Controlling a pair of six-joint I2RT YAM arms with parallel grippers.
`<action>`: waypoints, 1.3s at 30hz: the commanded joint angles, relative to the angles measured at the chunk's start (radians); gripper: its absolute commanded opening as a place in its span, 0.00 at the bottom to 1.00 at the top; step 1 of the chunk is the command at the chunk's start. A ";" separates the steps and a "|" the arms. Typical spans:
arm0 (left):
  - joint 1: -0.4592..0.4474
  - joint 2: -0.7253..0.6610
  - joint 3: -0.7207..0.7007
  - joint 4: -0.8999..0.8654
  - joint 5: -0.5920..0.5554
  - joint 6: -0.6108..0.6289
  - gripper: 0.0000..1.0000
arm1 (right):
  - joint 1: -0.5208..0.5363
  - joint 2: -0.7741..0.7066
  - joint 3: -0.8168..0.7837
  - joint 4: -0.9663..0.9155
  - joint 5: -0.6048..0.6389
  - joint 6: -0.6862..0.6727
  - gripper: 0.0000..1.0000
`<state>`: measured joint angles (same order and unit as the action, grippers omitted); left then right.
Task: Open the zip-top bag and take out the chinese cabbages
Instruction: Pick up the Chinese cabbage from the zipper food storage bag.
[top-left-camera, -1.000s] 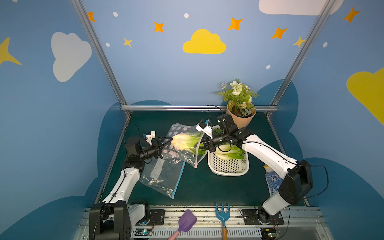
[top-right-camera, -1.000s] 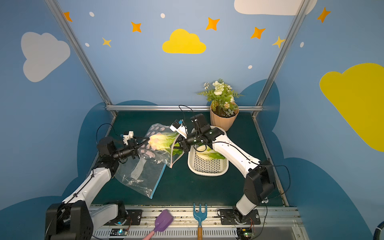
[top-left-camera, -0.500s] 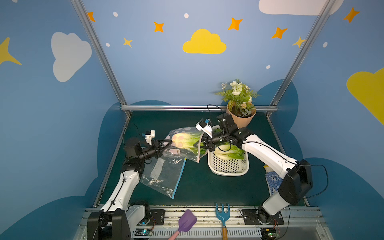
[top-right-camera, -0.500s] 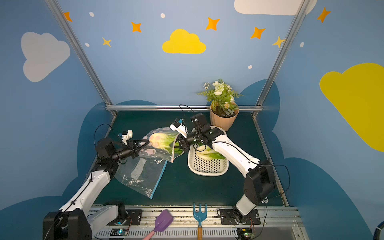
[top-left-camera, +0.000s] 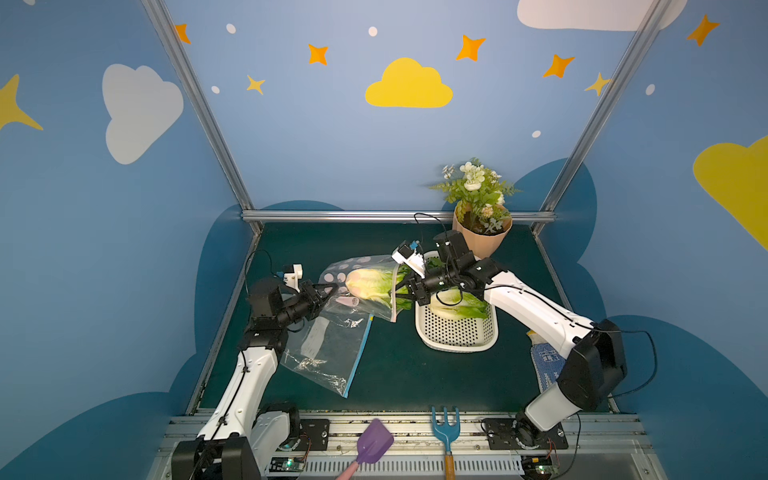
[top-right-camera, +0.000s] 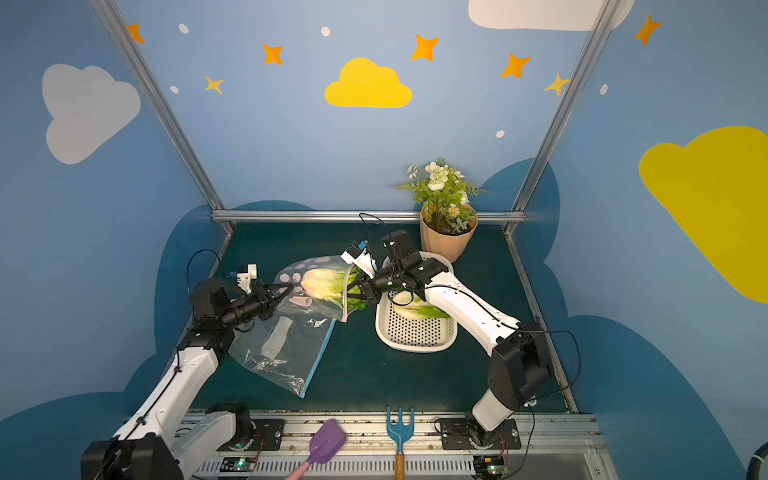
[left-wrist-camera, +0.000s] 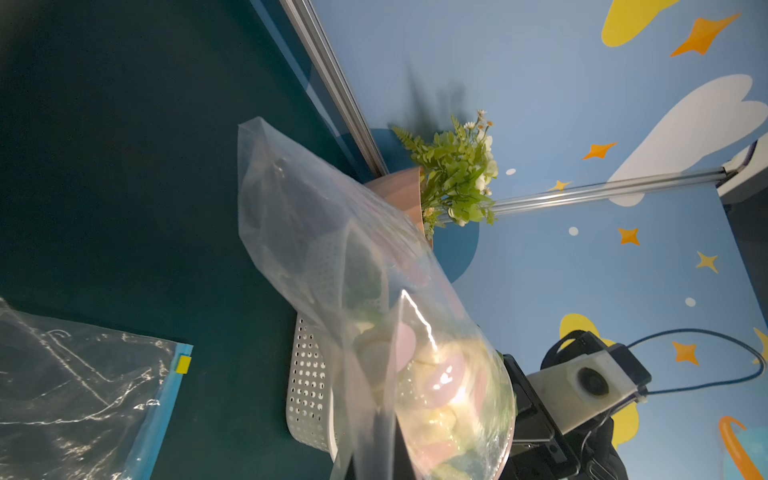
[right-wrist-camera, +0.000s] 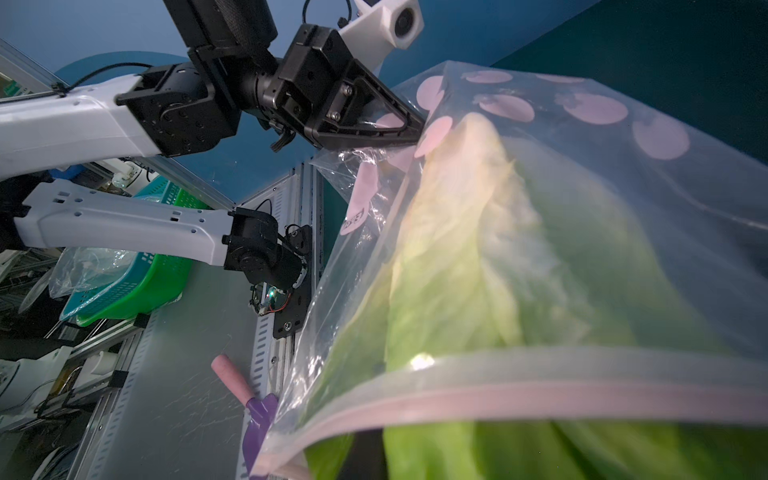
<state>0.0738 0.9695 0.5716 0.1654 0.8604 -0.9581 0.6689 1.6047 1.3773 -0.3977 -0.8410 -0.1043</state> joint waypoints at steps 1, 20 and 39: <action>0.003 -0.038 0.008 -0.048 -0.082 0.045 0.05 | -0.008 -0.055 -0.016 0.031 0.020 0.013 0.00; 0.018 -0.068 -0.019 -0.090 -0.204 0.080 0.05 | -0.083 -0.165 -0.108 -0.025 0.008 0.000 0.00; 0.029 0.079 0.036 0.010 -0.172 0.101 0.05 | -0.213 -0.419 -0.245 -0.293 0.067 -0.063 0.00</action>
<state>0.1001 1.0367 0.5747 0.1413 0.6754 -0.8867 0.4709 1.2213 1.1496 -0.6418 -0.7910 -0.1528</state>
